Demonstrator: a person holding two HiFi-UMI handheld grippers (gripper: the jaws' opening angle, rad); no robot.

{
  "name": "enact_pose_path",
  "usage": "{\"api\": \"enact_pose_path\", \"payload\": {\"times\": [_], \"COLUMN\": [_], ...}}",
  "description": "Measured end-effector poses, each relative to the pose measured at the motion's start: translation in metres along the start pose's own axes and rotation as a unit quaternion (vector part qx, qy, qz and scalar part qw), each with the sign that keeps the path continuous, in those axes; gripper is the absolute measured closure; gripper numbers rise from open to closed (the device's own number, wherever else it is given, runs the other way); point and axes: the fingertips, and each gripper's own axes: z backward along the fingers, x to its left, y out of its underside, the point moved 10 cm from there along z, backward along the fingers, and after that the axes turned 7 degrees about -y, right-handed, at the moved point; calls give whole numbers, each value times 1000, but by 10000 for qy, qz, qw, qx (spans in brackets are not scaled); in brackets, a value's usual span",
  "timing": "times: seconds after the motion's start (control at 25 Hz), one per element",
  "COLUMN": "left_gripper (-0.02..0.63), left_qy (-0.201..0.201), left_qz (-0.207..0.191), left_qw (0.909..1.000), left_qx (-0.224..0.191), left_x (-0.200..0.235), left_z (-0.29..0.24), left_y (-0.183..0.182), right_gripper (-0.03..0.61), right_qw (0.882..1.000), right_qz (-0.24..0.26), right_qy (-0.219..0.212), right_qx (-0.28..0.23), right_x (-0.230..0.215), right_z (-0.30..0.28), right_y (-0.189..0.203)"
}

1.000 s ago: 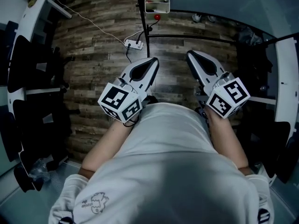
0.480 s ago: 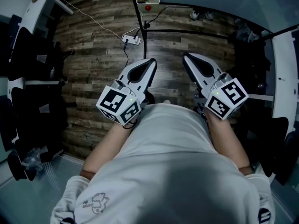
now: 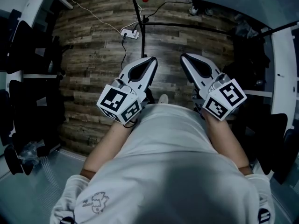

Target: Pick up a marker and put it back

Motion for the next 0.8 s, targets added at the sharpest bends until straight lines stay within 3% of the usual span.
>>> {"api": "enact_pose_path", "payload": {"times": [0.8], "left_gripper": [609], "left_qy": [44], "left_qz": [35], "left_qw": [10000], "left_qx": [78], "left_x": [14], "left_z": [-5], "left_y": [1], "right_gripper": [568], "right_qw": [10000], "right_qz": [90], "right_qy": [-8], "right_qx": [21], "right_x": [-6], "right_z": [-13], "right_y": [-11]}}
